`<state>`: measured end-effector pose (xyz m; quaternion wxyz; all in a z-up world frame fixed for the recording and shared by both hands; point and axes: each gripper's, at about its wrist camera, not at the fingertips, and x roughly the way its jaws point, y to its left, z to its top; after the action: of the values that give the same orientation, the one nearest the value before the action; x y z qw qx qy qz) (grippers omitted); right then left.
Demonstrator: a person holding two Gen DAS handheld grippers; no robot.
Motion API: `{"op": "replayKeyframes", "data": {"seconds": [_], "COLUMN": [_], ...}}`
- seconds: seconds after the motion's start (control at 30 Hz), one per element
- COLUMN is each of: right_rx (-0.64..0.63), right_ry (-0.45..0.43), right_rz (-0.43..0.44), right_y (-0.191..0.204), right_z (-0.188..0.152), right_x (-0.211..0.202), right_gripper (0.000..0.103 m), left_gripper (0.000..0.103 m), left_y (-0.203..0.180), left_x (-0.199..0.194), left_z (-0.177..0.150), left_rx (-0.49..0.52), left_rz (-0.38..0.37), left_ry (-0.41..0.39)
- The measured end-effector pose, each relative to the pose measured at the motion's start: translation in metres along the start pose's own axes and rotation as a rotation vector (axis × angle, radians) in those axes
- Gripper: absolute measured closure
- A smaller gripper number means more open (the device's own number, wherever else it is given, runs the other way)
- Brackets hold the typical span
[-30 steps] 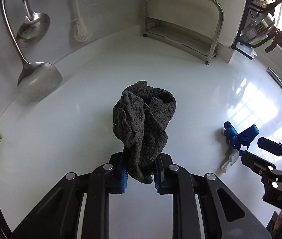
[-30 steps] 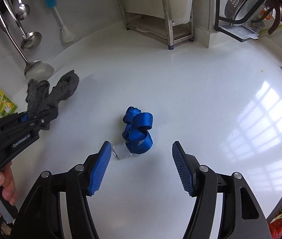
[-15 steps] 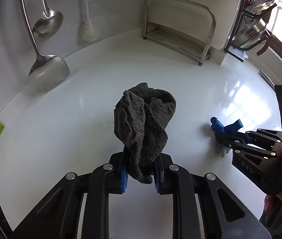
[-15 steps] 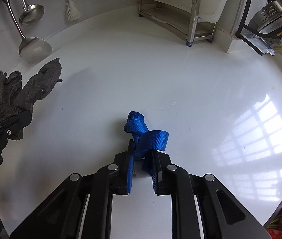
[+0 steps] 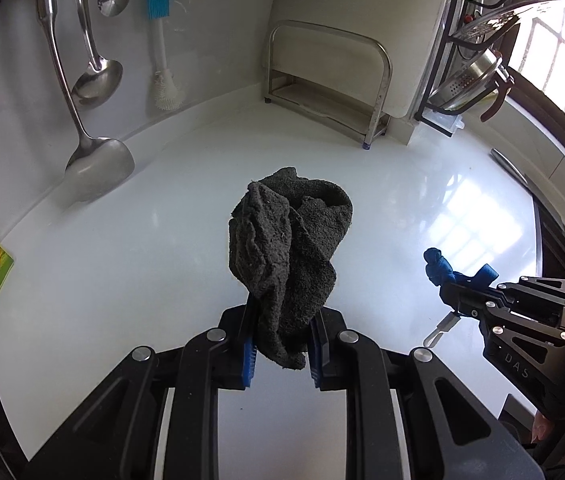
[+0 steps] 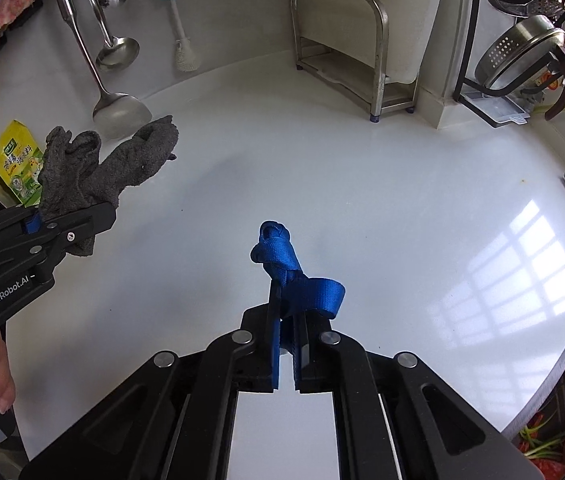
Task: Collect trash
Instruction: 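Carry the grey cloth and blue cap over the grey bin with both tools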
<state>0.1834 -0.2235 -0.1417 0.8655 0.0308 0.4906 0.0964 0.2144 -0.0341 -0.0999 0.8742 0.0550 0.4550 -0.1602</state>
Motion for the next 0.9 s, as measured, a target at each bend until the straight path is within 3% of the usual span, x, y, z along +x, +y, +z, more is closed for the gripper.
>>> {"op": "replayKeyframes", "data": {"seconds": [0.53,0.9], "right_rx": [0.0,0.001], "right_ry": [-0.038,-0.032], "right_rz": [0.032,0.058], "right_y": [-0.013,-0.024], "right_z": [-0.048,-0.114], "right_x": [-0.073,-0.116], "right_gripper": [0.099,0.099], "left_gripper": [0.083,0.083], "left_y": [-0.031,-0.077], "left_x": [-0.052,-0.089], "left_z": [-0.029,-0.07], "left_rx": [0.013,0.076], "left_rz": [0.006,-0.032], "left_ry": [-0.031,-0.028]}}
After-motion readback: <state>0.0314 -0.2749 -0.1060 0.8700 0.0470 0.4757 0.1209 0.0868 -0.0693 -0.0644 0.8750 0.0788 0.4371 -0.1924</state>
